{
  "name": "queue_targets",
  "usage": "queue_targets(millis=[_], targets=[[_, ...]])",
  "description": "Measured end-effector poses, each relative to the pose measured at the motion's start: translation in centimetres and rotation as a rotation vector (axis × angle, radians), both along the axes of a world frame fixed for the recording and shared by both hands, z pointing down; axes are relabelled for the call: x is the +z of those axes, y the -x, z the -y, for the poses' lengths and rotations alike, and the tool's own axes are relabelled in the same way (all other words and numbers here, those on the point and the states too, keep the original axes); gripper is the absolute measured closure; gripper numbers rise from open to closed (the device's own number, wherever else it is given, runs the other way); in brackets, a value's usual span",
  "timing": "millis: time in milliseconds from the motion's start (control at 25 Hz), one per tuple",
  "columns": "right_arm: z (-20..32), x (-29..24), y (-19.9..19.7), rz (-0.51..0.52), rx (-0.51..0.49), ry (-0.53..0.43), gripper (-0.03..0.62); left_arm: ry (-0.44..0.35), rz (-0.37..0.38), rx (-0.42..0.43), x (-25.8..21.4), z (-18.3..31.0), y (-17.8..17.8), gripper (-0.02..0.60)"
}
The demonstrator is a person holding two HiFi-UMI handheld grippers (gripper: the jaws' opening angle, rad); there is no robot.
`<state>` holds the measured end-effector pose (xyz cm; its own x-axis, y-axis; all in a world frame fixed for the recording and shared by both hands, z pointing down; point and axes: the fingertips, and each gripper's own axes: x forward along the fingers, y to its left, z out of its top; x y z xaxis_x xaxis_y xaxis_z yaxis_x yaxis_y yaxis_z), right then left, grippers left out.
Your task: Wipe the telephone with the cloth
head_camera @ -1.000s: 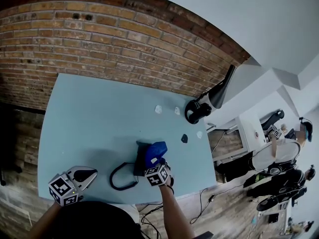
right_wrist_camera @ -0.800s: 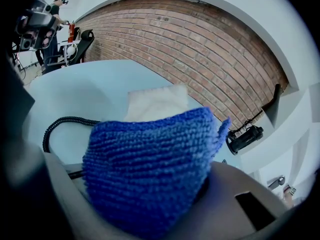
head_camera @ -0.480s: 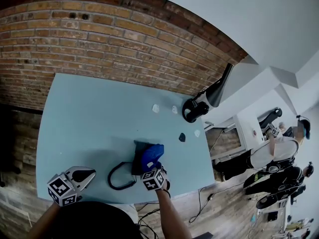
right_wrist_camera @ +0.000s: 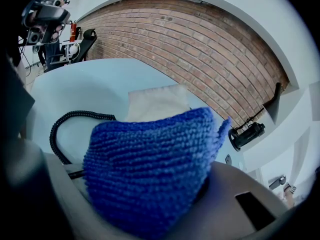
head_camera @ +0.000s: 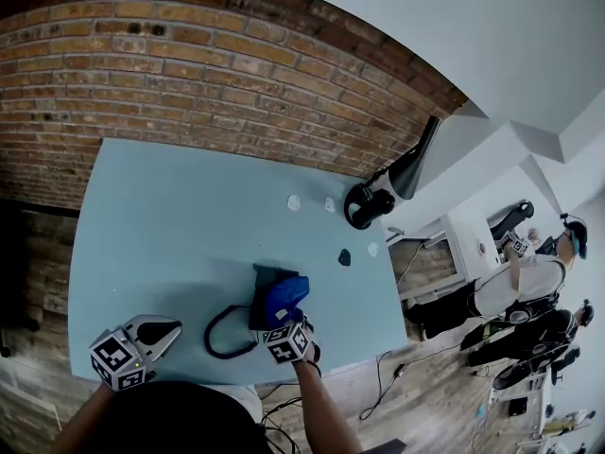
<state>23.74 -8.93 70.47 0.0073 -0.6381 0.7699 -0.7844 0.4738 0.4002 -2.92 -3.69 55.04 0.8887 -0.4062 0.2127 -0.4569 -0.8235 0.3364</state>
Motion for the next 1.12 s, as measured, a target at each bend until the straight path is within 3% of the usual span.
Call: queue_targets(millis=[680,1120], targets=[[-2.0,1.0,0.9,0.018,0.005,0.011,0.534,0.002,-0.001,0.009,0.1,-0.2,-0.1,0.558],[-3.6,1.4,1.1,0.078,0.082,-0.035,0.534,0.020,0.001,0.002,0.3,-0.4,0.0,0.558]])
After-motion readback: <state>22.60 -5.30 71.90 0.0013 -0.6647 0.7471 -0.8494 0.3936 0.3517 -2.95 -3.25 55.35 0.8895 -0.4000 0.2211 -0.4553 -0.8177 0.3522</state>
